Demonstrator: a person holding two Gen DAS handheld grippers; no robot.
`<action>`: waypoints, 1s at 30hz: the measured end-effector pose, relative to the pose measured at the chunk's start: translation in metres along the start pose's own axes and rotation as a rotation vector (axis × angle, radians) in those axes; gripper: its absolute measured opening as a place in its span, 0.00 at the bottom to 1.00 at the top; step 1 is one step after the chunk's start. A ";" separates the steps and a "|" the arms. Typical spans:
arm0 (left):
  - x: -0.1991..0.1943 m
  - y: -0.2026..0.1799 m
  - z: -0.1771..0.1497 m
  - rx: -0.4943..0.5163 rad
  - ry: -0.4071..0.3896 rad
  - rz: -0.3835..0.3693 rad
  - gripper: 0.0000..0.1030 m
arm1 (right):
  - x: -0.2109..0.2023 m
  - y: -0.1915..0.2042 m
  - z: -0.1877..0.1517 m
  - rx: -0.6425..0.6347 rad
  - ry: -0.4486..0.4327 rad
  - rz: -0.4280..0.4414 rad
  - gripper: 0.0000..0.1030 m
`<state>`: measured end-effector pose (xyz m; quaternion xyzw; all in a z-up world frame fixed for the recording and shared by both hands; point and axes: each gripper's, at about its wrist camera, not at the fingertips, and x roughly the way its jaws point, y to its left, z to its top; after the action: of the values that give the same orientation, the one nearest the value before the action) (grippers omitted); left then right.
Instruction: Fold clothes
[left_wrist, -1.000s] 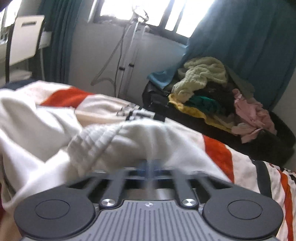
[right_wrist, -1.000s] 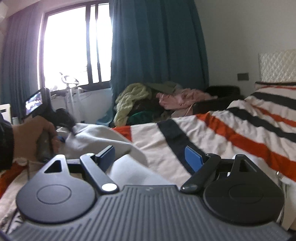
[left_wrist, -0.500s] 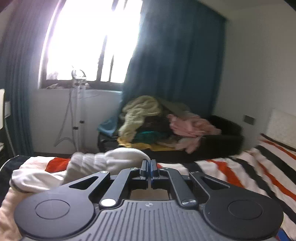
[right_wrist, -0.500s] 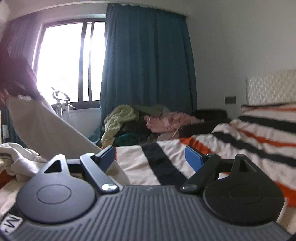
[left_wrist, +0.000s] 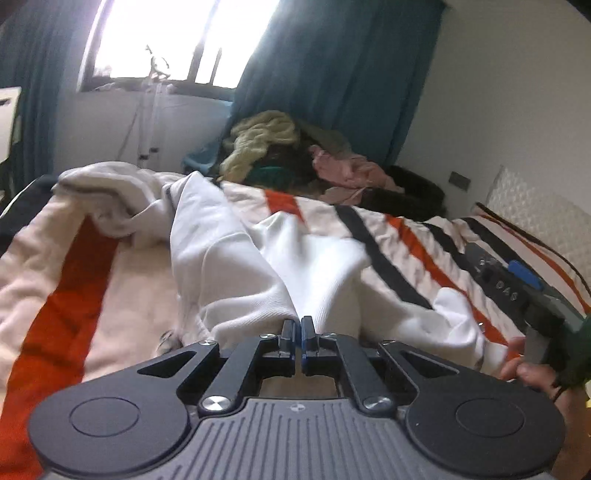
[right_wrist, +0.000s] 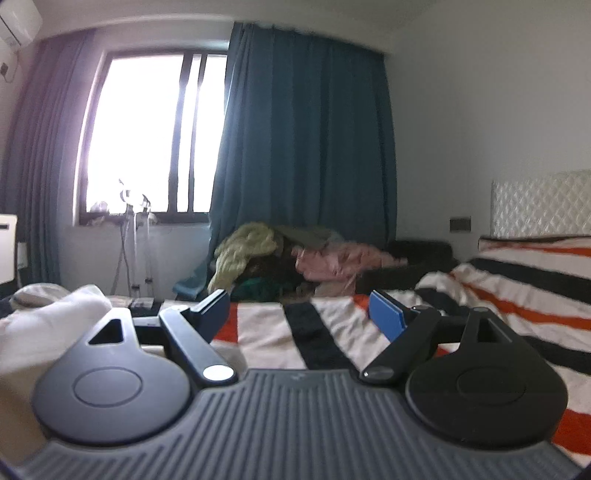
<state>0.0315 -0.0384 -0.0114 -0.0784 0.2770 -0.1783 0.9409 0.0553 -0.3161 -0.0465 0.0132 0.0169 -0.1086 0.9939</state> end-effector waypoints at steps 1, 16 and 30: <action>-0.004 0.007 -0.004 -0.011 0.004 0.000 0.03 | -0.001 0.000 0.000 0.004 0.023 0.010 0.82; -0.030 0.086 0.031 -0.072 -0.082 0.191 0.80 | -0.034 0.073 -0.012 -0.048 0.243 0.411 0.82; 0.038 0.139 0.033 0.028 -0.063 0.406 0.81 | -0.072 0.217 -0.094 -0.556 0.267 0.587 0.81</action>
<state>0.1199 0.0773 -0.0366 -0.0133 0.2549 0.0139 0.9668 0.0288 -0.0859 -0.1327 -0.2374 0.1695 0.1902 0.9374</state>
